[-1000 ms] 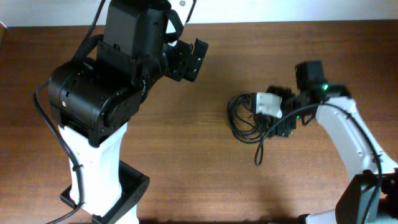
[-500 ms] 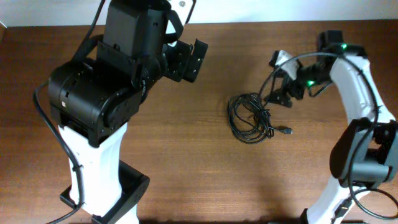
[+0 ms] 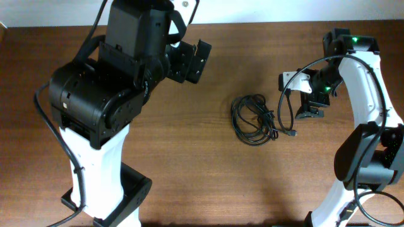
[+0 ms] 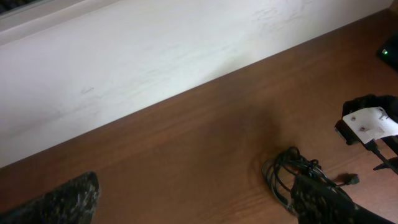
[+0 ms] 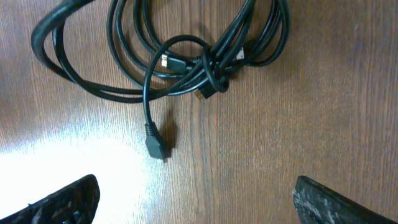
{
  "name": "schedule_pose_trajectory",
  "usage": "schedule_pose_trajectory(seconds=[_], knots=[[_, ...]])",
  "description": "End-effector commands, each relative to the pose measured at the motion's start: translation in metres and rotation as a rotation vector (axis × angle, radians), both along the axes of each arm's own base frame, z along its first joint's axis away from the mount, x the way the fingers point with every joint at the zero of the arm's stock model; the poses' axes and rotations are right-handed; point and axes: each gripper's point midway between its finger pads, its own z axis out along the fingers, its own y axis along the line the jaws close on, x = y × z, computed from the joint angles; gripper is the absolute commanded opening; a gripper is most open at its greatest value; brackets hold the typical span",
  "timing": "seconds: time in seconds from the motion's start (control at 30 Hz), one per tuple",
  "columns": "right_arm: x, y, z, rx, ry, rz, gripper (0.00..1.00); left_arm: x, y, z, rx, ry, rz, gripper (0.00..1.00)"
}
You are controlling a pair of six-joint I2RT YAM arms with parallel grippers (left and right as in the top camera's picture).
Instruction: Untangle cables
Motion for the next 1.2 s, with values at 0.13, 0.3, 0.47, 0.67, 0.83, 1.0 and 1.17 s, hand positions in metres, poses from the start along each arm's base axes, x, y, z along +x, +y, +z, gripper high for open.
schedule_pose_trajectory(seconds=[0.13, 0.3, 0.47, 0.67, 0.83, 1.0, 1.17], knots=[[-0.001, 0.020, 0.004, 0.101, 0.007, 0.002, 0.99, -0.003, 0.004, 0.005, -0.003, -0.014, 0.006, 0.99], [0.004, 0.042, -0.016, 0.096, 0.033, 0.061, 0.99, -0.003, 0.003, 0.006, -0.006, -0.018, 0.006, 0.99], [0.014, 0.046, -0.058, -0.020, 0.092, 0.039, 0.99, -0.003, 0.003, 0.006, -0.005, -0.017, 0.006, 0.99], [0.012, 0.056, -0.056, 0.039, 0.146, -0.096, 0.99, -0.003, 0.003, 0.006, -0.005, -0.017, 0.006, 0.99], [0.011, 0.058, -0.059, 0.047, 0.145, -0.090, 0.99, -0.004, 0.004, 0.005, -0.002, -0.012, 0.006, 0.99], [0.009, 0.058, -0.068, 0.046, 0.147, -0.090, 0.98, -0.004, 0.004, 0.005, -0.002, -0.012, 0.006, 0.99], [0.007, 0.057, -0.085, 0.047, 0.142, -0.090, 0.96, -0.004, 0.004, 0.005, -0.002, -0.012, 0.006, 0.99]])
